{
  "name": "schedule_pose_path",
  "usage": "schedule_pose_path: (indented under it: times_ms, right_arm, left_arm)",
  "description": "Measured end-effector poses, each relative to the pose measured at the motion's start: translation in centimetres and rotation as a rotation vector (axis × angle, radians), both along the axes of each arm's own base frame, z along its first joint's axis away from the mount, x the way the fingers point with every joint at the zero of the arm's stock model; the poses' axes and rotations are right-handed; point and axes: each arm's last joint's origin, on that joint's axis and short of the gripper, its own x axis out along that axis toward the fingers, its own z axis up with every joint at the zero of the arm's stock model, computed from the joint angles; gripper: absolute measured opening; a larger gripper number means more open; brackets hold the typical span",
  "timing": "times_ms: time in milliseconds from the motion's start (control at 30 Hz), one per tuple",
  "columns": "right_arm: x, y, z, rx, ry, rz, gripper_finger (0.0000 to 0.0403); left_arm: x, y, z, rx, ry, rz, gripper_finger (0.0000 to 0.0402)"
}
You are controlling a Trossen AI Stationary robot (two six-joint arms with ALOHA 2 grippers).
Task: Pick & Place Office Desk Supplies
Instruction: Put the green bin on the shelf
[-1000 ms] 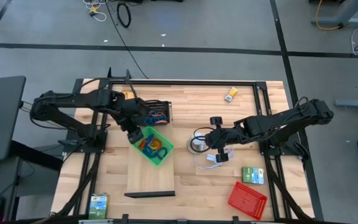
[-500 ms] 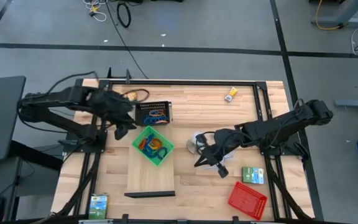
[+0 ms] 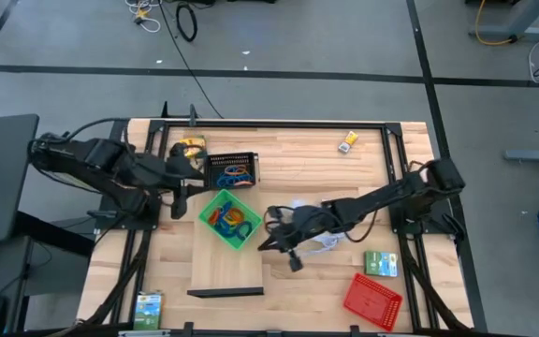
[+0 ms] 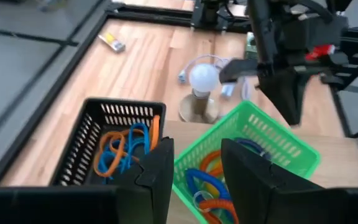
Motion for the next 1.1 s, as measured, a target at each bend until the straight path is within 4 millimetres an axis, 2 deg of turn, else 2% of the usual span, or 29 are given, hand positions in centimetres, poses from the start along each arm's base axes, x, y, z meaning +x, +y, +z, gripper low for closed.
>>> schedule_pose_path:
  times_ms: [133, 467, 1100]
  right_arm:
    - [1.3, 0.0, 0.0, -0.028, -0.016, -0.05, 0.0]
    - [1.2, -0.6, -0.4, -0.116, 0.006, -0.215, 0.0]
    - [1.1, -1.4, -0.5, -0.229, 0.01, -0.452, 0.0]
  left_arm:
    - [-0.1, -0.9, 0.1, 0.034, -0.016, -0.011, 0.014]
    - [-0.9, -2.7, 0.1, 0.051, -0.051, -0.031, 0.014]
    - [-0.9, -2.9, 0.1, 0.058, -0.056, -0.024, 0.014]
